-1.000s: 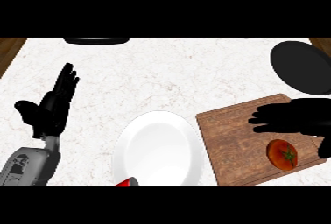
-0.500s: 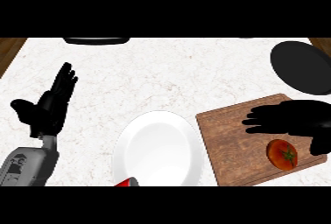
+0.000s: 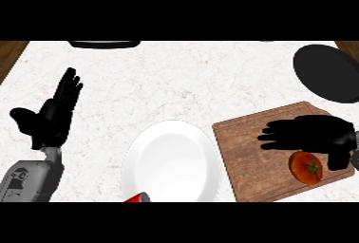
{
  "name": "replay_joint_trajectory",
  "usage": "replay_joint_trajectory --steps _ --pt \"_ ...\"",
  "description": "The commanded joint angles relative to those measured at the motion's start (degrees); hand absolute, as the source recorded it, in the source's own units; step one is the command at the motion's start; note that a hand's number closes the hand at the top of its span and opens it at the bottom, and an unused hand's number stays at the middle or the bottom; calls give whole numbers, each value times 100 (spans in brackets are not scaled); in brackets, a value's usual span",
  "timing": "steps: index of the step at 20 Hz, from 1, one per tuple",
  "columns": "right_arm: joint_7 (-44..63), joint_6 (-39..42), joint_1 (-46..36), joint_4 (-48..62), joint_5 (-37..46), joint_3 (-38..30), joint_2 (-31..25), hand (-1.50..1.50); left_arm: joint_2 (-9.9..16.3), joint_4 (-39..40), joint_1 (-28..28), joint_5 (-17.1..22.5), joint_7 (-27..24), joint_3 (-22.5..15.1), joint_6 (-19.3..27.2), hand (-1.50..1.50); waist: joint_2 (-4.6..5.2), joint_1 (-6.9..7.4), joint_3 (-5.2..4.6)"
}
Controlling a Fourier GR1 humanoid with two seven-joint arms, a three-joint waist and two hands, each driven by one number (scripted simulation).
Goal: Pick the tomato from the cutting board and place it in the pan
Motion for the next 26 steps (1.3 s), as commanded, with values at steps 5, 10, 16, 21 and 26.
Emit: replay_joint_trajectory --steps 5,10,16,21,26 --pt "-386 195 225 220 677 -71 214 -150 -180 53 -73 -192 41 47 1 0 -1 -24 0" --pt "-815 123 80 129 785 218 444 150 -91 -228 -86 -134 348 115 -48 0 -4 32 2" --pt "-829 -377 613 28 1069 63 504 150 -219 24 6 -138 7 223 -227 0 -6 -39 -1" --pt "869 658 141 829 372 -695 1179 150 -85 -194 90 -139 96 224 -313 0 -4 55 -12" --pt "3331 399 424 1639 -249 -2018 1883 150 -88 -135 169 -190 71 345 -124 0 -41 -261 -21"
